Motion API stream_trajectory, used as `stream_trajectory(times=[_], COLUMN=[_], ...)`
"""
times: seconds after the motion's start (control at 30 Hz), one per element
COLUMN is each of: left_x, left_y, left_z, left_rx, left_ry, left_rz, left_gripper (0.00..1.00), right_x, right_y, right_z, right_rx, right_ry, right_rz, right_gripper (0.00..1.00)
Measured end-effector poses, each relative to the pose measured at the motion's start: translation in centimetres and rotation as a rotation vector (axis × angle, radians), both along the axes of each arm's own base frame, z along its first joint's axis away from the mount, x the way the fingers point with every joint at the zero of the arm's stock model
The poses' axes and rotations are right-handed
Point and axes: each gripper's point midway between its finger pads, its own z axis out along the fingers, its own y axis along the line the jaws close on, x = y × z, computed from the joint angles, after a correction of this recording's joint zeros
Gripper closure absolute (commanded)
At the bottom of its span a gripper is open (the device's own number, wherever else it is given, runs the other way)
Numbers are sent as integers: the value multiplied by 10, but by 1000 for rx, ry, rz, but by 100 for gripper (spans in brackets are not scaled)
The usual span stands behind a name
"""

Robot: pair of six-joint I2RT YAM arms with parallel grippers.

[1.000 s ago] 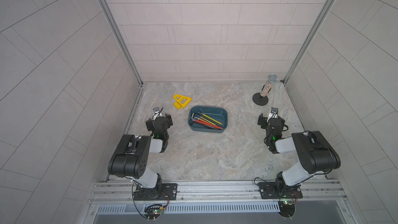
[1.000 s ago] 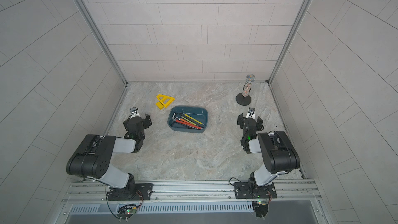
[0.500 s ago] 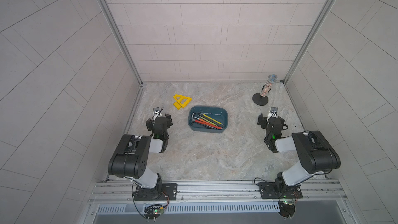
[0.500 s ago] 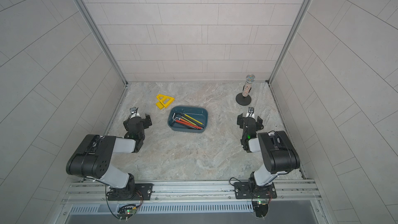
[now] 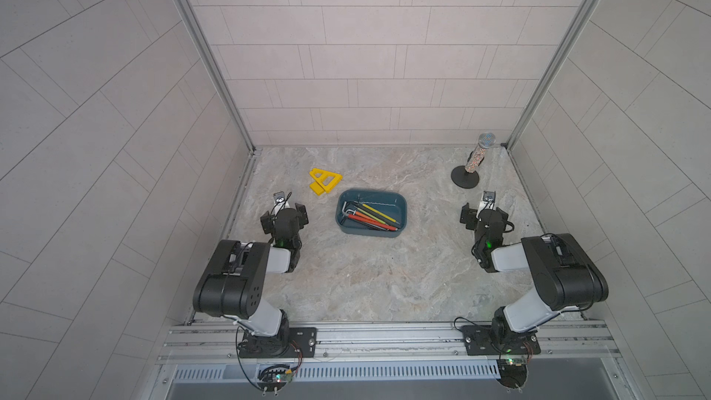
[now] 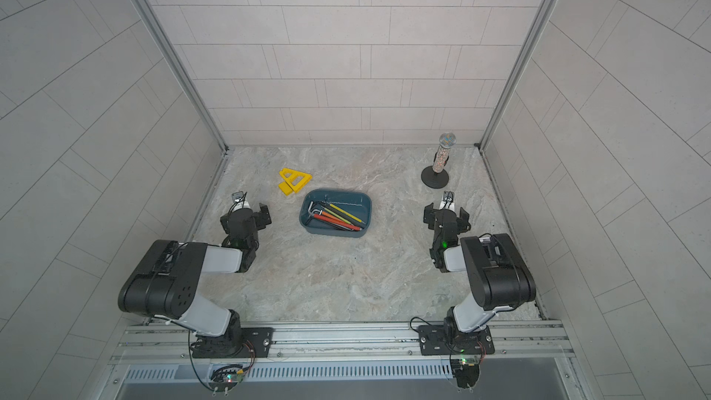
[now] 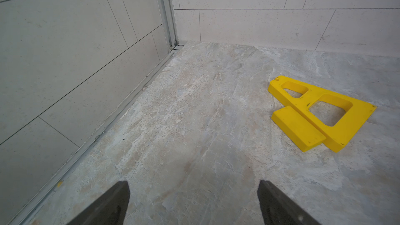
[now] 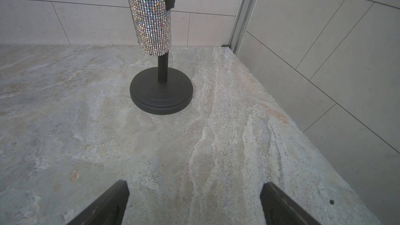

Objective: Put the hex key on the desktop into the storage box
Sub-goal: Reset both arms

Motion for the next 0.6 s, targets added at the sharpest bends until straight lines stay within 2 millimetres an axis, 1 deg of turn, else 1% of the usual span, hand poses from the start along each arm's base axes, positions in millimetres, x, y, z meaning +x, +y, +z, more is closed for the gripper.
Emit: stream_trajectory(times=[0.6], left_x=[4], left_y=[-3], left_z=[-1], left_rx=[-12], left_ry=[5], left_rz=[-39], left_gripper=[0], right_x=[0], right_y=[0], right_z=[0], right_rx=[0], right_ry=[0], right_rz=[0], right_gripper=[0])
